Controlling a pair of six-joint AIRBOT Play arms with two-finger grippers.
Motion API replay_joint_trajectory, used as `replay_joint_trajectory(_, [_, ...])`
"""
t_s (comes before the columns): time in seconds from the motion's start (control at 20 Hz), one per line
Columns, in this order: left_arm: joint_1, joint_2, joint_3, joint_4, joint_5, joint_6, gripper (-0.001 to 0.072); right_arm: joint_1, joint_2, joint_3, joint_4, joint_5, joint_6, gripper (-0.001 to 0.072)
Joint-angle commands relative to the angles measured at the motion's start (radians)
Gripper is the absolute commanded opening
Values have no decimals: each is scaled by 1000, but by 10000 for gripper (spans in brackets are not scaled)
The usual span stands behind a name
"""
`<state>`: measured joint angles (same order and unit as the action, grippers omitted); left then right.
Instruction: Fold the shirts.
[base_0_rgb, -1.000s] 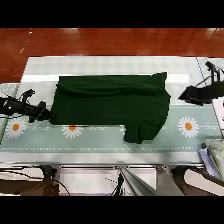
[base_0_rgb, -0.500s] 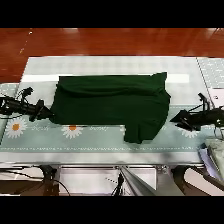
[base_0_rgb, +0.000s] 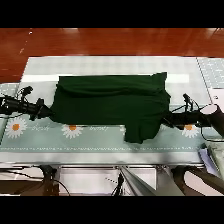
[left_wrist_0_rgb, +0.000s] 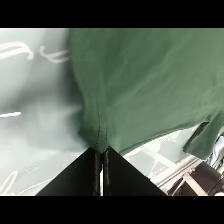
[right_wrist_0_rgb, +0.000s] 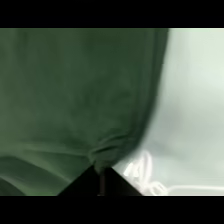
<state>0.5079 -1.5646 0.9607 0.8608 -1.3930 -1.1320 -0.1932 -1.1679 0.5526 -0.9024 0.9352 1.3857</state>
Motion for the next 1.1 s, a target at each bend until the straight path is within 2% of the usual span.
replay_joint_trajectory(0.0, [1,10,47,-30,-32,19,20,25,33,79,21,10,-23,27])
replay_joint_trajectory(0.15, [1,45,159,-169,-57,100,20,25,94,259,66,-67,-55,26])
replay_joint_trajectory(0.3, [-19,50,259,-333,50,103,20,35,48,426,91,-247,-56,25])
replay_joint_trajectory(0.5, [-138,45,287,-346,386,123,20,63,-155,592,93,-315,-63,25])
replay_joint_trajectory(0.6, [-203,21,304,-346,490,161,20,76,-264,663,98,-334,-64,25])
replay_joint_trajectory(0.8, [-272,-71,352,-346,600,196,20,84,-421,745,114,-411,-56,26])
replay_joint_trajectory(1.0, [-282,-151,352,-346,591,193,21,84,-500,745,119,-415,-47,28])
replay_joint_trajectory(1.05, [-282,-162,352,-346,578,193,22,84,-509,745,118,-414,-48,97])
